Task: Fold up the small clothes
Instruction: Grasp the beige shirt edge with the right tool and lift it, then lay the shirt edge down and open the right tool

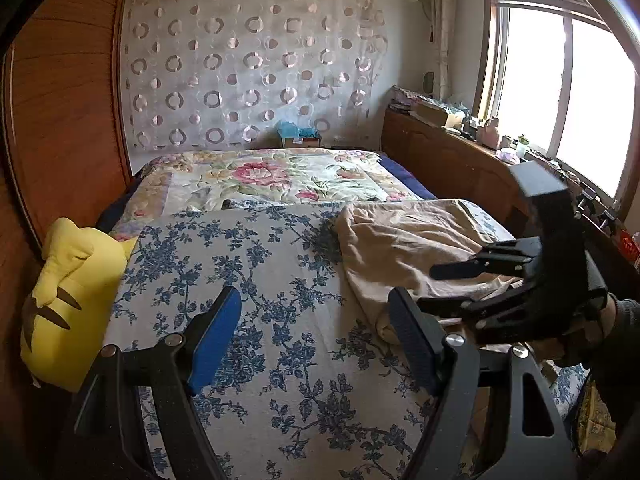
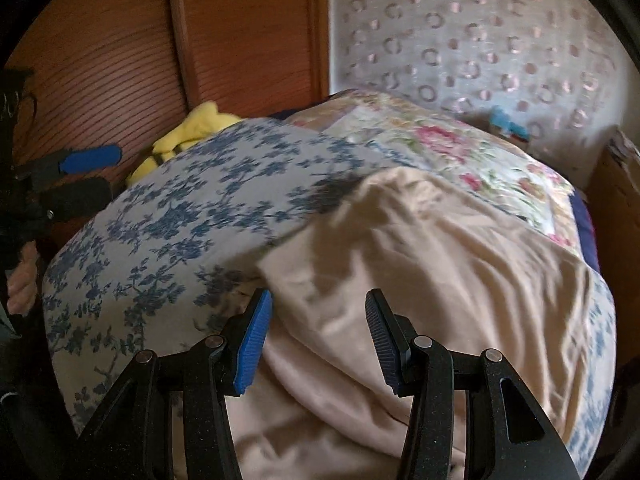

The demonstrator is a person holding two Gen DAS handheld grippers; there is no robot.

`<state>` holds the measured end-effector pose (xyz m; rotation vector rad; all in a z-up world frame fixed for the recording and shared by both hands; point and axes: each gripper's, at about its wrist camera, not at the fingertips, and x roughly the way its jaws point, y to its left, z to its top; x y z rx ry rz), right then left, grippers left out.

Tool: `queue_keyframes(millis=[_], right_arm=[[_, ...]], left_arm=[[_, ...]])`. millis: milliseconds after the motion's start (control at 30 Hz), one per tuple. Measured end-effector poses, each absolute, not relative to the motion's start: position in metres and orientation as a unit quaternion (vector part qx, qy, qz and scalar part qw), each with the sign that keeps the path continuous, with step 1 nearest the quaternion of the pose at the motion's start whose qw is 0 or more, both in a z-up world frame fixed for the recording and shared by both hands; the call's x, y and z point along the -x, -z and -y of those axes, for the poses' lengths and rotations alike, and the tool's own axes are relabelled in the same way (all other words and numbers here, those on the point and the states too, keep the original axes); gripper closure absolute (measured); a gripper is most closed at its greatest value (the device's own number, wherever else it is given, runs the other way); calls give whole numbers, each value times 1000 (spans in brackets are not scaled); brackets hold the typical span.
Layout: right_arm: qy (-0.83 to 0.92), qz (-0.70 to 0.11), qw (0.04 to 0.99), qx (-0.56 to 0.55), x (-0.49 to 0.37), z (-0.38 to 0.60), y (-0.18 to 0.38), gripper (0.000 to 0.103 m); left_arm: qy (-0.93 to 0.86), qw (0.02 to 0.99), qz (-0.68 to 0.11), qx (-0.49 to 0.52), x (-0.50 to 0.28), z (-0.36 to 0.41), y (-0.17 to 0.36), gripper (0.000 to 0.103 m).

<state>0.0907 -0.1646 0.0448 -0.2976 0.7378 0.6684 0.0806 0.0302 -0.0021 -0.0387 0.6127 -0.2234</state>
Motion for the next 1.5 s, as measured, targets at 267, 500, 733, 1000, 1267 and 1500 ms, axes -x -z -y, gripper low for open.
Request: queue_keyframes(millis=[267, 500, 733, 1000, 1267, 1500], right_arm=[[-355, -375, 840, 164, -109, 133, -27, 52], [-350, -379, 829, 214, -114, 105, -13, 48], [-340, -358, 836, 241, -109, 99, -9, 72], [-327, -334, 866, 176, -125, 139, -55, 95], [-208, -309, 914, 160, -181, 214, -96, 95], [-74, -324, 932, 144, -236, 256, -73, 93]], left_arm=[[101, 948, -301, 22, -78, -41, 2, 26], [99, 947, -303, 26, -78, -45, 4, 26], [100, 946, -307, 28, -77, -43, 8, 26], [112, 943, -312, 24, -75, -34, 12, 26], [126, 940, -318, 23, -76, -22, 17, 26], [136, 935, -326, 17, -76, -15, 23, 26]])
